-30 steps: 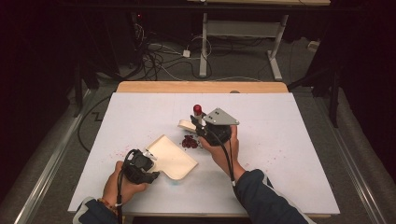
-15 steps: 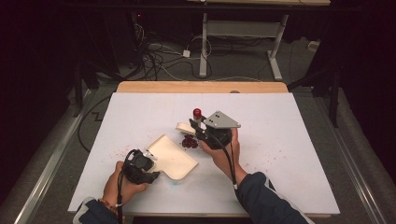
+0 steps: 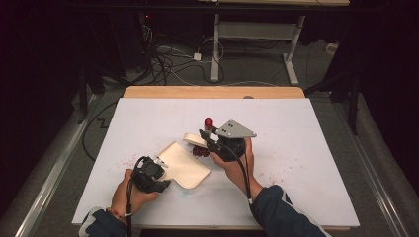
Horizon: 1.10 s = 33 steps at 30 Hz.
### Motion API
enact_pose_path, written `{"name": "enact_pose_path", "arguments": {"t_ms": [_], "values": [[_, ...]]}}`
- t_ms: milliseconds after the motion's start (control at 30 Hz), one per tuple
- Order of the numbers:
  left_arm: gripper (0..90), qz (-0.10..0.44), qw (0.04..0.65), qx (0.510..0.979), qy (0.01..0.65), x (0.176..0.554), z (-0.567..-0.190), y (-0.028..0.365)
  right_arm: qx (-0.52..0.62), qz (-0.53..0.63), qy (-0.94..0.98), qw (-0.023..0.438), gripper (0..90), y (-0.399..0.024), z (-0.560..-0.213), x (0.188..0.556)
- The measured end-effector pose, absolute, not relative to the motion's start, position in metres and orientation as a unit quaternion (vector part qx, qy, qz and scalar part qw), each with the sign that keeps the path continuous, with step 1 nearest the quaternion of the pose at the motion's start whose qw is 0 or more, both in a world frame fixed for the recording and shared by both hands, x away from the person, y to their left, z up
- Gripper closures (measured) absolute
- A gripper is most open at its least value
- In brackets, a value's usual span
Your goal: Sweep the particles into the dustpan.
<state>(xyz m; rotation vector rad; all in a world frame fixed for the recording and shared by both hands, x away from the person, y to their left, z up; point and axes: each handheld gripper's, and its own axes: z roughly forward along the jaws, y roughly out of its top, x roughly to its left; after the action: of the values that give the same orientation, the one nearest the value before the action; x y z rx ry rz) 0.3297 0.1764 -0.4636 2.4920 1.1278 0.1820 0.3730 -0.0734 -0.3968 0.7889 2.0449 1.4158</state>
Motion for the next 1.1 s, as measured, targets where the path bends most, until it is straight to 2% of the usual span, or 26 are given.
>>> {"name": "enact_pose_path", "arguments": {"t_ms": [300,700,1100], "values": [[63.8,0.069,0.198,0.884,0.419,0.330,-0.464,0.169,0.295,0.539,0.754,0.232,69.0,-0.067,-0.396,0.355],[63.8,0.072,0.205,0.877,0.428,0.328,-0.464,0.166,0.284,0.543,0.760,0.218,69.6,-0.056,-0.389,0.334],[63.8,0.075,0.199,0.886,0.413,0.329,-0.464,0.167,0.301,0.566,0.728,0.241,70.0,-0.072,-0.375,0.346]]}}
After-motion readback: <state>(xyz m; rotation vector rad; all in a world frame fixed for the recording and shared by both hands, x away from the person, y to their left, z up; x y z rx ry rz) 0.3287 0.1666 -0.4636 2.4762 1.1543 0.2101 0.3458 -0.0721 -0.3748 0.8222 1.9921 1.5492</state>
